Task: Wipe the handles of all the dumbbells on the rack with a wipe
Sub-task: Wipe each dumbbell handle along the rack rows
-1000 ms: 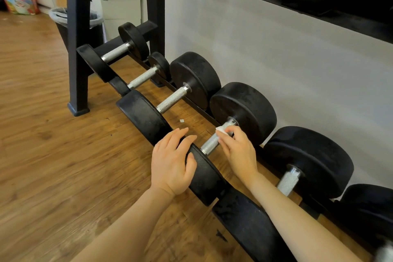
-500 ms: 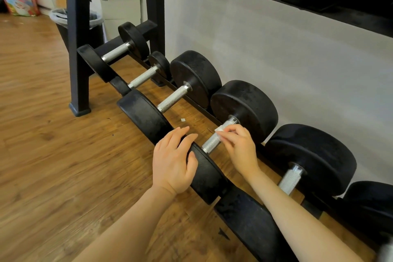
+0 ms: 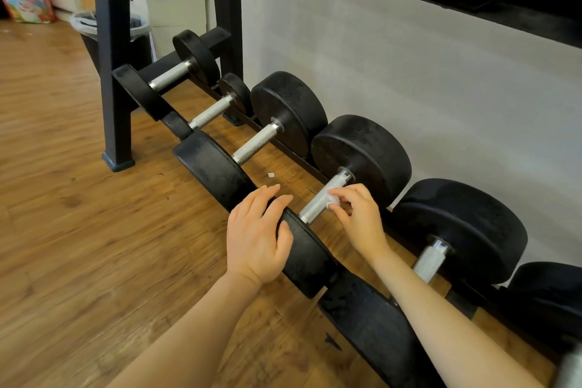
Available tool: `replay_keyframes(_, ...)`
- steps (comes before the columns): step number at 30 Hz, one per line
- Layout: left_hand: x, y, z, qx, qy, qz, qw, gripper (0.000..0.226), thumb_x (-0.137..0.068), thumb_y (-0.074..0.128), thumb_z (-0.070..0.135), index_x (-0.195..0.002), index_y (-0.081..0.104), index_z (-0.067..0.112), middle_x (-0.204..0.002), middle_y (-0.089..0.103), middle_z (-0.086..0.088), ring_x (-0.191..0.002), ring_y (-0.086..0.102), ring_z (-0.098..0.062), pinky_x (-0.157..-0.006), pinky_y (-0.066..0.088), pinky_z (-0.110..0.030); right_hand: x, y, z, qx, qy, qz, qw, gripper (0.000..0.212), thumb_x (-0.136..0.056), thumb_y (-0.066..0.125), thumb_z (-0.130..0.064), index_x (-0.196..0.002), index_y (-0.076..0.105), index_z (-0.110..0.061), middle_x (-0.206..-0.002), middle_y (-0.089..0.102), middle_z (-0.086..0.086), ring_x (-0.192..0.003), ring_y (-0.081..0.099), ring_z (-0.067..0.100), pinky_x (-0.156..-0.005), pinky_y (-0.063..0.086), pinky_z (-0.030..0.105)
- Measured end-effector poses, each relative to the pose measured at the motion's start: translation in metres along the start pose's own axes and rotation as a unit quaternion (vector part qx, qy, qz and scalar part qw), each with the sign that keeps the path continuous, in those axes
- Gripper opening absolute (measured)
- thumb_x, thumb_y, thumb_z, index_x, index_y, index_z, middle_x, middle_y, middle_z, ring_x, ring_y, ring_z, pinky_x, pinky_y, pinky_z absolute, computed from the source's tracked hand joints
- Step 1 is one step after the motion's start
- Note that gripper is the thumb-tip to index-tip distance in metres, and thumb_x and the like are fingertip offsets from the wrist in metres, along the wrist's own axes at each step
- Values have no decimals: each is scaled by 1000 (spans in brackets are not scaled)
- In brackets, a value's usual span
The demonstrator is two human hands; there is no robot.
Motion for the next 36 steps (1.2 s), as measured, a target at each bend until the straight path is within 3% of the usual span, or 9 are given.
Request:
replay_keyframes(4,0,1,0,-1,-1,0,1000,47,-86,38,31,-124,64,18,-136,57,-1,-130,48,-24,-103,41,-50,2,4,-1,-4,-10,-27,1000,24,-89,65,-14,-112,63,-19,-112,49,-7,-102,56,7,-87,50,21)
replay_keyframes(11,0,0,1,3,3,4,1000,47,-86,39,30,-123,65,17,-135,58,-3,-130,48,-25,-103,42,-51,-1,-5,4,8,11,34,999,22,-88,65,-14,-110,63,-17,-107,53,-7,-96,56,6,-82,51,22)
replay_keyframes(19,-1,0,1,-1,1,1,1000,48,-86,38,30,-123,65,17,-136,57,-2,-130,47,-25,-104,41,-49,3,3,0,-4,5,0,1000,24,-89,64,-12,-112,61,-18,-110,51,-7,-97,55,1,-78,47,10)
replay_keyframes(24,0,-1,1,-1,2,0,1000,48,-86,38,30,-123,65,17,-135,58,-2,-130,48,-25,-102,42,-50,2,-1,-2,-14,26,17,999,25,-88,65,-10,-113,60,-16,-111,50,-5,-98,56,5,-82,52,17)
replay_keyframes(30,0,-1,2,-5,-2,-2,1000,48,-87,36,31,-123,65,17,-135,58,-2,-130,47,-24,-104,41,-49,8,20,-28,70,-87,-98,989,31,-88,63,-8,-118,63,-15,-110,48,-9,-106,47,4,-91,41,12)
replay_keyframes(36,0,-1,2,-5,-3,-1,1000,48,-86,37,30,-122,65,17,-135,58,-2,-129,48,-24,-103,41,-49,6,13,-23,24,-49,-79,995,33,-88,64,-4,-120,64,-13,-106,49,-8,-99,52,1,-92,44,11)
Point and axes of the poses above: each hand's wrist, its own x-axis away from the middle knuckle, its own y-axis out of the palm, z = x × y, the point moved 6 cm from there along -x, towards the middle knuckle
